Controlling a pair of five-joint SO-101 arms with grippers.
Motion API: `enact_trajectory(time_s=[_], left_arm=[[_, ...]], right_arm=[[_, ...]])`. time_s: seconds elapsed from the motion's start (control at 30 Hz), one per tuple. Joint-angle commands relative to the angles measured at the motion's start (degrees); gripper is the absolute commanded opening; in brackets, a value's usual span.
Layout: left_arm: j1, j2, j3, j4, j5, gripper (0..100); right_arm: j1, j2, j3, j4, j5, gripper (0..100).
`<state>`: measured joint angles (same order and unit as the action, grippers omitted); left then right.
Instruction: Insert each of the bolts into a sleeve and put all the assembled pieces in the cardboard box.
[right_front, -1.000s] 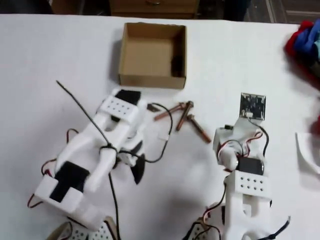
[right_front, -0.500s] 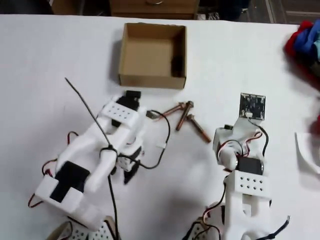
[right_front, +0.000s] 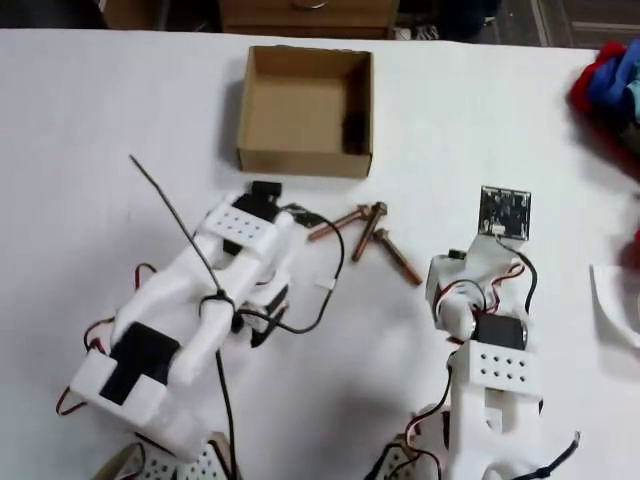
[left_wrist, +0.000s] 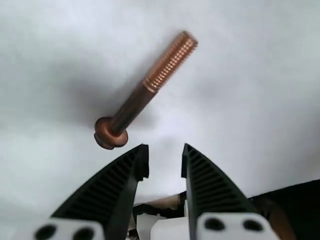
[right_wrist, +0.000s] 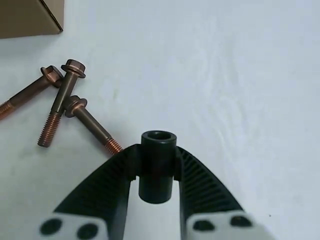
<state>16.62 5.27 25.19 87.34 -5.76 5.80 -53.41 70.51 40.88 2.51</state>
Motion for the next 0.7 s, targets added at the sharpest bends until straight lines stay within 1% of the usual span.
enact_trajectory(time_s=[0.0,0.13,0.23,0.67], left_arm=[[0.4,-2.5,0.1,-0.3,0.4,14],[0.4,-2.5,3.1,-0.9,0.4,14],[-0.4,-2.5,5.1,-3.0,0.4,14],[-13.7,-2.5,5.5,-13.1,0.6,14]], right_arm=[[-0.1,-0.1,-0.4,-1.0,-0.2,2.0],[-0.1,-0.2,-0.4,-1.0,-0.2,2.0],[-0.1,-0.3,-0.4,-1.0,-0.2,2.0],[-0.1,-0.3,-0.4,-0.7,-0.2,2.0]])
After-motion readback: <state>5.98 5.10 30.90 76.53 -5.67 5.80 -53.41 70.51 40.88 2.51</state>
